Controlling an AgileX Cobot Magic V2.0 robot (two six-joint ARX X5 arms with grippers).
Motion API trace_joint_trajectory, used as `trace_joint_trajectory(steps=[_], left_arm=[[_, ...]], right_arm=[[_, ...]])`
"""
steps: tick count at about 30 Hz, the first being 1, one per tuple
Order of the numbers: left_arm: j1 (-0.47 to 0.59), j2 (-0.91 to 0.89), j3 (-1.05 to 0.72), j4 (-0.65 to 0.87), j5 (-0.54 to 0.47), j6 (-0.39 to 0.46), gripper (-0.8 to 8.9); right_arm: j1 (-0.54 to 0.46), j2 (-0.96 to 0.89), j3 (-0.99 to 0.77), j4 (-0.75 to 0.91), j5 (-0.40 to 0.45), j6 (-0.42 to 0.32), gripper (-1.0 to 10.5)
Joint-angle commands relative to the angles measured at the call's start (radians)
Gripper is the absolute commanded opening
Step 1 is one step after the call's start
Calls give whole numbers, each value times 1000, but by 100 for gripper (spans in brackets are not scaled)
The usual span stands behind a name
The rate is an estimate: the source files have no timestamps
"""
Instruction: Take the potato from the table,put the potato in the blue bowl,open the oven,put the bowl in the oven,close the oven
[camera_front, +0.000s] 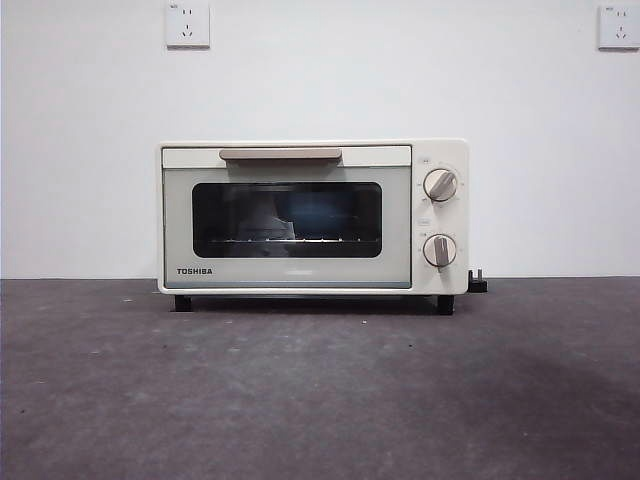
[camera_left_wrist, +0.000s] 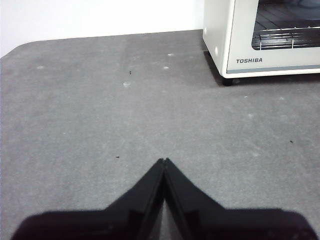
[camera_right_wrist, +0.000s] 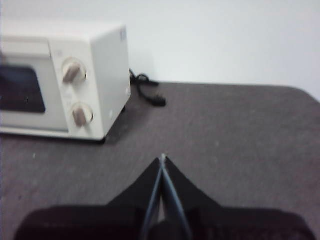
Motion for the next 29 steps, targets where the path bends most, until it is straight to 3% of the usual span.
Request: trace_joint_trajectory(steps=[1,11,18,29], left_arm=[[2,0,-10,7,3,11,-4],[2,0,-10,8,3,11,-4],[2,2,-9,7,3,11,-4],[2,2,-9,7,3,11,-4]], right_arm=[[-1,-59,-51,24,0,-10,1],[-1,-150,-133,-31,29,38,1],[-1,-150,-133,-80,129,40,1],[-1,-150,-133,-109,128,42,1]])
